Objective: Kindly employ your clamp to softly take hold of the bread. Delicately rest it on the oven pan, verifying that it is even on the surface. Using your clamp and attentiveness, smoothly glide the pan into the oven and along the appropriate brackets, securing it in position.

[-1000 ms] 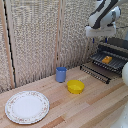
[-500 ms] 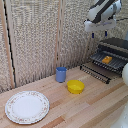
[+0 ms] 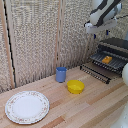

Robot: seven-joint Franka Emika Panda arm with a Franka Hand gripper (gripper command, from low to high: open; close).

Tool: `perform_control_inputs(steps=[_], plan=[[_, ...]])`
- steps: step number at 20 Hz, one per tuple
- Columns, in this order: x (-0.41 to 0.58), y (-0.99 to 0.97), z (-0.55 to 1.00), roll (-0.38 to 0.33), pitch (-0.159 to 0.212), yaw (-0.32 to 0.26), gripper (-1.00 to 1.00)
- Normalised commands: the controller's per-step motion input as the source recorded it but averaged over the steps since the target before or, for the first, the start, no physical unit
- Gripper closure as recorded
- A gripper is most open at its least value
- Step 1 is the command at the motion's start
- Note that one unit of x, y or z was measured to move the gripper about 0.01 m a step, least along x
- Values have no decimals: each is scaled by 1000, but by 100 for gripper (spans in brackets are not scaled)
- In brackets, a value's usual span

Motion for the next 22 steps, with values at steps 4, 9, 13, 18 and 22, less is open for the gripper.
perform_control_inputs(steps=[4, 9, 13, 18, 22], plan=[[-75, -94, -109, -337, 131, 189, -100], [-15, 221, 150, -230, 224, 146, -100], [2, 564, 249, -206, 234, 57, -100], [0, 490, 139, -266, 218, 48, -100], [0, 184, -55, -375, 185, 51, -100]])
